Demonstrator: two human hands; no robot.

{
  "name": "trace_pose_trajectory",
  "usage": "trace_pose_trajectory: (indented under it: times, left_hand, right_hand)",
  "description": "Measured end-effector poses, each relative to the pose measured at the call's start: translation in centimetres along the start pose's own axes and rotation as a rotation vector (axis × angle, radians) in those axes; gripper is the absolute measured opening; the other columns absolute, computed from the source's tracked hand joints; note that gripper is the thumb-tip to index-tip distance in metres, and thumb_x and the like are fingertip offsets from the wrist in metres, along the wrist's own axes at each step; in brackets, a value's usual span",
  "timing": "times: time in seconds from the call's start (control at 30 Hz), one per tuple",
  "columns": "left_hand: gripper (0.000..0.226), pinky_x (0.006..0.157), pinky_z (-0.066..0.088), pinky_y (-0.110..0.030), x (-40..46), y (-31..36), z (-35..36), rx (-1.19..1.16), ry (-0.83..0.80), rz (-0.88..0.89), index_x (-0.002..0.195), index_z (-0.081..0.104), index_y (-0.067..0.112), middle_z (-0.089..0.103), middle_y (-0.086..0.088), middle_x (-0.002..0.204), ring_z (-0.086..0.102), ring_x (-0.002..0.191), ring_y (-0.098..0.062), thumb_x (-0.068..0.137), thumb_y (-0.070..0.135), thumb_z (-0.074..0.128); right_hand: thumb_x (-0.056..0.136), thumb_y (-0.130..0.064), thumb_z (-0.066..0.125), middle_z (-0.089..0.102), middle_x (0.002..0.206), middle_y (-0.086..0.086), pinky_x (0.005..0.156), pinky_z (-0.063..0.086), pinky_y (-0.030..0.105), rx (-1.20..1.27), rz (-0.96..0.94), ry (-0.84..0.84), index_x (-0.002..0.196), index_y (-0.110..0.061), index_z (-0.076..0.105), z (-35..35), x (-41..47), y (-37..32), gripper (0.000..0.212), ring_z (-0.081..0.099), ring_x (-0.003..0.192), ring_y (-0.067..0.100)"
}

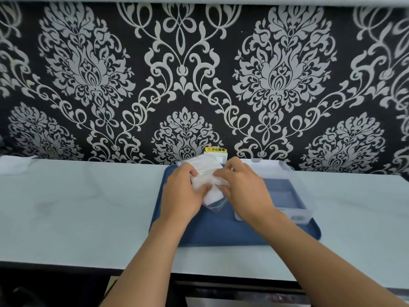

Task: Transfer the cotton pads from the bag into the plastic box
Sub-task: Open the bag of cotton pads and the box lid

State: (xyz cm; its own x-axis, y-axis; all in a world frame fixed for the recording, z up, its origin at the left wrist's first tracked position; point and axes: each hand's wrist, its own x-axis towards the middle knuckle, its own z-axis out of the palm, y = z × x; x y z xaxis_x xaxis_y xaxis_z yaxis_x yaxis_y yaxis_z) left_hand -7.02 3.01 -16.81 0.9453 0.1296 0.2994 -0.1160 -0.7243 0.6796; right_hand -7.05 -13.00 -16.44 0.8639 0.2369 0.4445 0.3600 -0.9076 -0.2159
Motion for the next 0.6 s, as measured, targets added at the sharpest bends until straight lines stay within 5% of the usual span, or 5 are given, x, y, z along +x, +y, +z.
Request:
trace_pose_trajectory:
  times: [0.13,0.33,0.47,0.6]
  left_hand:
    - [0.034,0.054,0.032,-0.018,0.2,-0.7,-0.1,-0.031,-0.014,0.027,0.092,0.055,0.024,0.055,0.005,0.077,0.05,0.062,-0.006,0.076,0.023,0.085]
    - [0.033,0.055,0.034,-0.02,0.3,-2.2,-0.6,-0.063,-0.024,0.04,0.092,0.057,0.027,0.054,0.003,0.069,0.049,0.059,-0.01,0.077,0.01,0.082]
    - [0.033,0.058,0.041,-0.025,0.2,-2.7,-0.7,-0.159,-0.026,0.023,0.094,0.061,0.024,0.056,0.0,0.066,0.049,0.057,-0.014,0.076,0.007,0.084]
    - [0.035,0.059,0.045,-0.018,0.0,-2.9,-1.0,-0.214,-0.056,0.025,0.099,0.063,0.021,0.057,-0.001,0.068,0.052,0.06,-0.013,0.077,0.003,0.082]
  right_hand:
    - [0.075,-0.001,0.071,0.056,0.108,-0.002,0.06,0.053,0.041,-0.037,0.012,-0.015,0.112,-0.025,0.07,0.4,0.2,0.7,0.045,0.063,0.084,0.028]
    - [0.072,-0.01,0.077,0.051,0.099,-0.004,0.053,0.032,0.029,-0.171,-0.03,-0.01,0.107,-0.029,0.064,1.4,0.3,-0.5,0.042,0.056,0.086,0.023]
    - [0.084,-0.018,0.064,0.054,0.114,-0.002,0.066,0.048,0.033,0.026,-0.042,0.013,0.118,-0.024,0.068,0.8,0.1,-1.3,0.035,0.054,0.103,0.024]
    - [0.082,-0.035,0.072,0.051,0.124,-0.004,0.087,0.051,0.037,0.127,-0.074,-0.032,0.124,-0.029,0.068,0.7,-0.1,-1.4,0.042,0.048,0.116,0.021]
